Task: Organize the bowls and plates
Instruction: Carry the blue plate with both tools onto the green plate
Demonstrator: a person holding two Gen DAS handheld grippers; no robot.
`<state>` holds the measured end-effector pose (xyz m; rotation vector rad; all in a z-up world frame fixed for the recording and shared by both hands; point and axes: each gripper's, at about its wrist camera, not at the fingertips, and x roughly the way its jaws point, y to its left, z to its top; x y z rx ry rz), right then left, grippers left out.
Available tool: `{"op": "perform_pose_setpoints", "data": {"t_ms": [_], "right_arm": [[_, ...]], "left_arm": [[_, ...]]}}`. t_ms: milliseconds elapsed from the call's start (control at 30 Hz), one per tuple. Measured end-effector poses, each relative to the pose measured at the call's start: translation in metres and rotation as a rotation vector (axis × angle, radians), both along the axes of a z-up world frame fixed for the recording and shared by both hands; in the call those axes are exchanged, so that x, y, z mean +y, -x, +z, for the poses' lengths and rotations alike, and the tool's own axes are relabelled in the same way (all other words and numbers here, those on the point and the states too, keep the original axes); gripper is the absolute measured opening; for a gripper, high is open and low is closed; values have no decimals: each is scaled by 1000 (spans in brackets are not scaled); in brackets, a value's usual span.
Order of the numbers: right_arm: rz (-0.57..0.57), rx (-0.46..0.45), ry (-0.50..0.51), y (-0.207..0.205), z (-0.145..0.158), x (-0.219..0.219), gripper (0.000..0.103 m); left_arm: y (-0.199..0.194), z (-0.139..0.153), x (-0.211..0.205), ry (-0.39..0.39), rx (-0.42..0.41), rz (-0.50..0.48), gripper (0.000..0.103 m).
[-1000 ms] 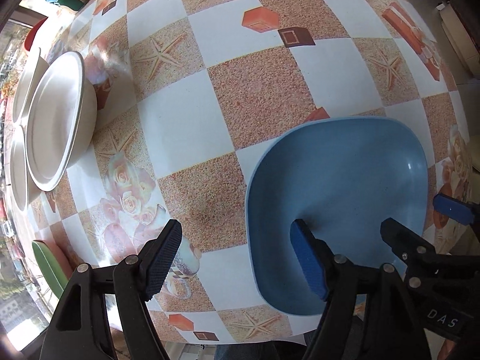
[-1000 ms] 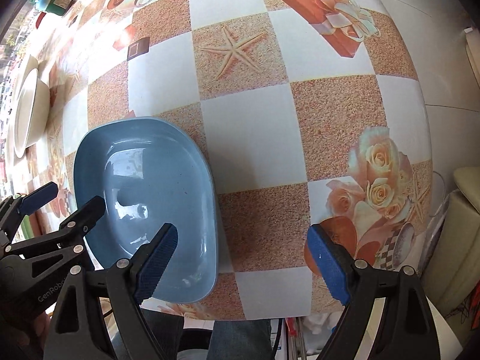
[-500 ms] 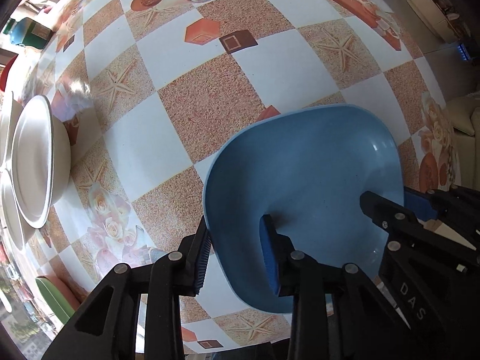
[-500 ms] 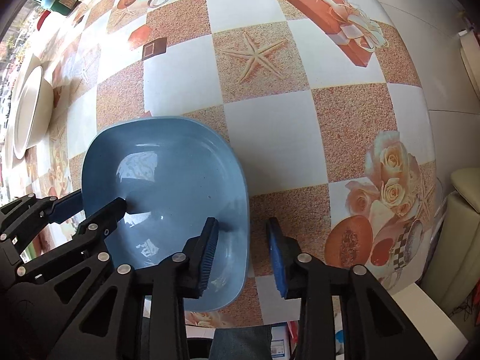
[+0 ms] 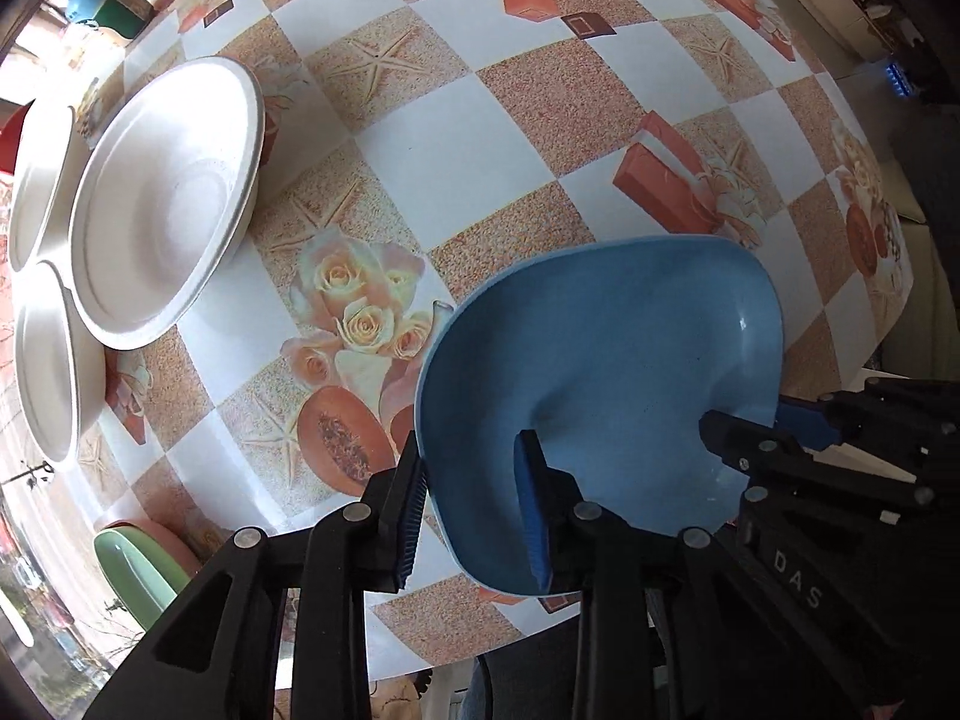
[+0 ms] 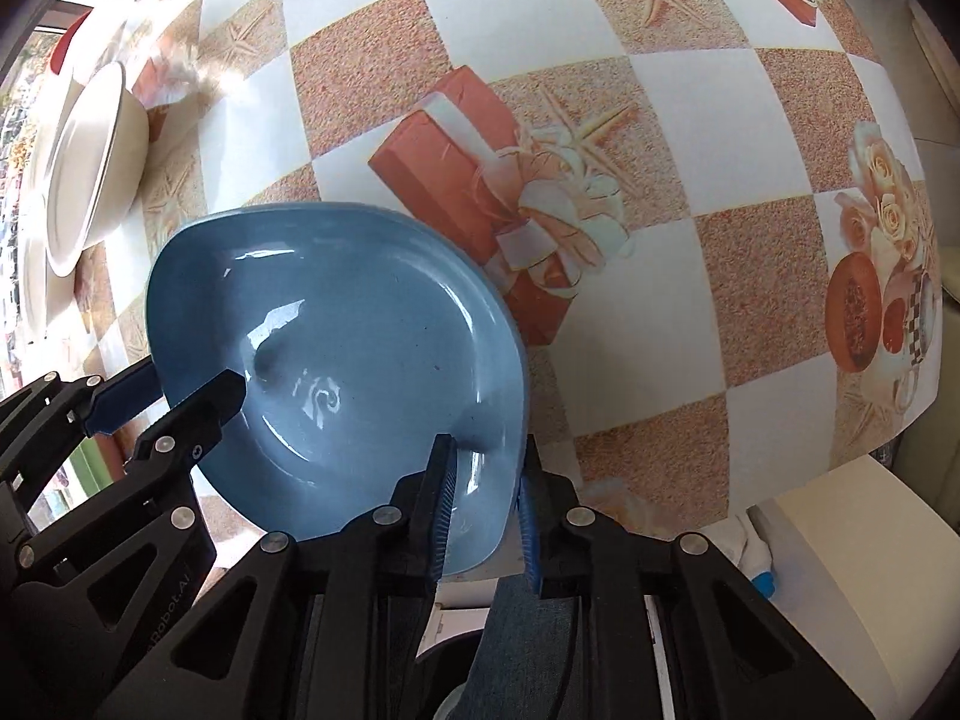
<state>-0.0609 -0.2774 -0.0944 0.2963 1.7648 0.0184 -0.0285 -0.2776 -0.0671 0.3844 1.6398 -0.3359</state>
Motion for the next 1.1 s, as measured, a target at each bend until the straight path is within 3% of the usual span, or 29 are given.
{"op": "perform_pose_setpoints", "data": {"t_ms": [367, 800, 1100], "right_arm": [[158, -7, 35, -3, 24, 60, 21], [308, -49, -23, -26, 49, 128, 22], [440, -75, -80, -36, 68, 188, 22]], "left_arm": [[18, -18, 75, 35, 20, 117, 31], [21, 20, 142, 5, -80, 263, 31], [24, 20, 213, -39, -106, 403, 31]]}}
